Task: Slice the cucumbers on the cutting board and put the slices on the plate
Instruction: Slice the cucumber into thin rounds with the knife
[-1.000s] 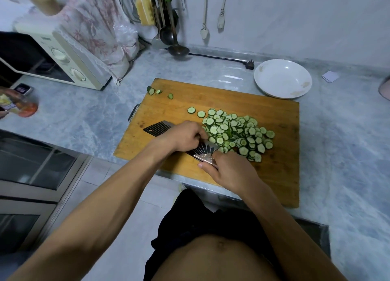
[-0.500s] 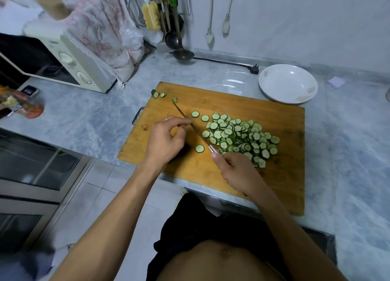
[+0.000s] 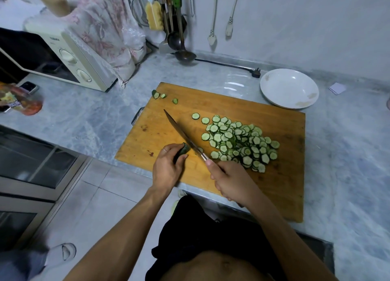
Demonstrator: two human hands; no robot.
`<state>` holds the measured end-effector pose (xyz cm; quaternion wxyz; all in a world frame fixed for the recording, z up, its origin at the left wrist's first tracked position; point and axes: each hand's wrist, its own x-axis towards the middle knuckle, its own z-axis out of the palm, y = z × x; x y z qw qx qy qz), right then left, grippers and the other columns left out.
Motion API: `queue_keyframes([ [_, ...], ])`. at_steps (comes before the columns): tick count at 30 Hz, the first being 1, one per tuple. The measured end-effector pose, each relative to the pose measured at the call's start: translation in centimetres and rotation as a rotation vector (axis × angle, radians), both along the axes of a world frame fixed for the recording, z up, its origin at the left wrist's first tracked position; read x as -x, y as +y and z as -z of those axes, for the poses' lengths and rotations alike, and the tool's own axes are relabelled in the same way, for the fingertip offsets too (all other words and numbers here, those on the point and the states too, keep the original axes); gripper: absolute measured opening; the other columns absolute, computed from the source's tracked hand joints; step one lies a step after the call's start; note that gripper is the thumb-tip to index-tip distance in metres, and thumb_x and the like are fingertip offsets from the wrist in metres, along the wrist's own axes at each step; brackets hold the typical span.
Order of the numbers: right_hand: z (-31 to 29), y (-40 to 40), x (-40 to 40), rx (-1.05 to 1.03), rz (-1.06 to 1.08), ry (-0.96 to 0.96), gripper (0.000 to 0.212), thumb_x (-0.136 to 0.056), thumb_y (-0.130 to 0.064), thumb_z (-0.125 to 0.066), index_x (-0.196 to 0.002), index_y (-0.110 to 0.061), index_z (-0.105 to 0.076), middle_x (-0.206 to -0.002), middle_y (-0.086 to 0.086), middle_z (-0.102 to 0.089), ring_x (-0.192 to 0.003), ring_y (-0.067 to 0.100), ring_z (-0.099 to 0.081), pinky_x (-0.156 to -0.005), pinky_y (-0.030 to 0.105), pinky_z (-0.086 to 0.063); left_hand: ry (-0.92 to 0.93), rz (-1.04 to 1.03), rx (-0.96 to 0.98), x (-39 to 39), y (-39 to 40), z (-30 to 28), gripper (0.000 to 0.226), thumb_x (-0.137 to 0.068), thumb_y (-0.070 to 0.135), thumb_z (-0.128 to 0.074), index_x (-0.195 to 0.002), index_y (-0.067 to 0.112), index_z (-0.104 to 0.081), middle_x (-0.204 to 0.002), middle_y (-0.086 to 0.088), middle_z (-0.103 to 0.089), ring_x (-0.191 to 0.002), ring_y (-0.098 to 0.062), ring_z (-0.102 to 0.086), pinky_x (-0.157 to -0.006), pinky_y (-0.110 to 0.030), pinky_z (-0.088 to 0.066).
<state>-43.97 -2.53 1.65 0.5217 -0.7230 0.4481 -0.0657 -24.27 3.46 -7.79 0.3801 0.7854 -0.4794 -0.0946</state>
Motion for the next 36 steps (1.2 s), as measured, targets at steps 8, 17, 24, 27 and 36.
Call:
queue_keyframes([
  [8,-0.7,0.7,-0.4,-0.018,-0.017,0.022,0.071,-0.099,-0.058,-0.039,-0.085,0.009,-0.056,-0.062,0.011,-0.05,-0.049,0.017,-0.044,-0.056,0.036,-0.039,0.015,-0.012,0.021,-0.6,0.5,0.3,0.026,-0.083,0.003,-0.072,-0.108,0.008,-0.076,-0.114,-0.005,-0.072,-0.105,-0.018,-0.065,-0.094,-0.014,-0.045],
  [17,-1.1,0.8,-0.1,-0.022,-0.022,0.04,0.069,-0.1,-0.056,-0.037,-0.084,0.008,-0.058,-0.065,0.017,-0.055,-0.051,0.018,-0.047,-0.061,0.047,-0.05,-0.073,-0.011,0.021,-0.1,0.4,0.1,0.027,-0.083,0.019,-0.075,-0.107,0.008,-0.076,-0.113,-0.007,-0.072,-0.104,-0.02,-0.068,-0.09,-0.029,-0.054],
  [24,-1.3,1.1,-0.3,-0.006,-0.037,0.046,0.068,-0.1,-0.056,-0.036,-0.084,0.006,-0.058,-0.079,0.026,-0.063,-0.054,0.02,-0.049,-0.059,0.046,-0.05,-0.06,-0.003,0.035,0.1,0.6,0.2,0.027,-0.086,0.022,-0.069,-0.107,0.008,-0.076,-0.114,-0.008,-0.072,-0.104,-0.02,-0.068,-0.092,-0.028,-0.052],
  [27,-1.1,1.0,-0.4,0.005,-0.05,0.055,0.067,-0.101,-0.055,-0.034,-0.085,0.004,-0.059,-0.075,0.023,-0.061,-0.054,0.02,-0.049,-0.06,0.043,-0.049,-0.073,-0.005,0.041,0.2,0.5,0.2,0.025,-0.085,0.018,-0.07,-0.106,0.006,-0.076,-0.113,-0.009,-0.072,-0.102,-0.022,-0.068,-0.091,-0.029,-0.053],
  [36,-0.5,1.1,-2.2,-0.001,-0.095,0.095,0.058,-0.104,-0.052,-0.024,-0.061,-0.018,-0.042,-0.061,0.0,-0.044,-0.058,0.015,-0.043,-0.067,0.032,-0.036,-0.056,0.013,0.067,-0.2,0.3,0.7,0.022,-0.084,0.01,-0.068,-0.103,0.003,-0.076,-0.11,-0.013,-0.072,-0.1,-0.024,-0.07,-0.095,-0.018,-0.046],
])
